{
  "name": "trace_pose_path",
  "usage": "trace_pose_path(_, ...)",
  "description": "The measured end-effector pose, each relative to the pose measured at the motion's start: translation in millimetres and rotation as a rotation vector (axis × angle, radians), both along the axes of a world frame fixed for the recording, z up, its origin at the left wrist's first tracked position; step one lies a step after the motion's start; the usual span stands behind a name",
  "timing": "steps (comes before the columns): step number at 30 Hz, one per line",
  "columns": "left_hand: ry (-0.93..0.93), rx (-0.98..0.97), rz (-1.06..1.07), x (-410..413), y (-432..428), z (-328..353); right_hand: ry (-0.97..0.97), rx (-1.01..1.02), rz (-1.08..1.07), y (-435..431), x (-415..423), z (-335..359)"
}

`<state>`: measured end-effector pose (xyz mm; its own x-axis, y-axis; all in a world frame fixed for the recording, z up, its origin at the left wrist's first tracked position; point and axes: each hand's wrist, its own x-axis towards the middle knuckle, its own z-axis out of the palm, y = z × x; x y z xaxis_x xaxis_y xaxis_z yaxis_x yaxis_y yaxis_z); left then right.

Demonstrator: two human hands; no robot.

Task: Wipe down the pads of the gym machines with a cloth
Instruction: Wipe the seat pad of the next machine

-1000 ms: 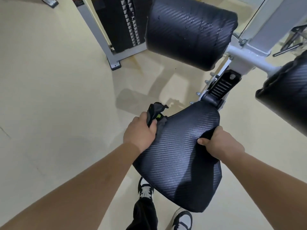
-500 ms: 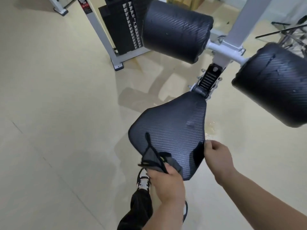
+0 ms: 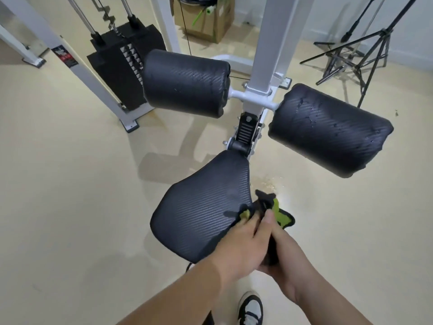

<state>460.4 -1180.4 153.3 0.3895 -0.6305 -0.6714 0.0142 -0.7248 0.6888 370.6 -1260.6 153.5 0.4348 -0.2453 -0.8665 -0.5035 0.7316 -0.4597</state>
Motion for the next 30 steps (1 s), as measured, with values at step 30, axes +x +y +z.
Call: trace_pose_path(30, -0.6, 0.44, -0.902, 147.2, -25.3, -85.4, 0.276, -0.83, 0.388, -104.1, 157.9, -135.8)
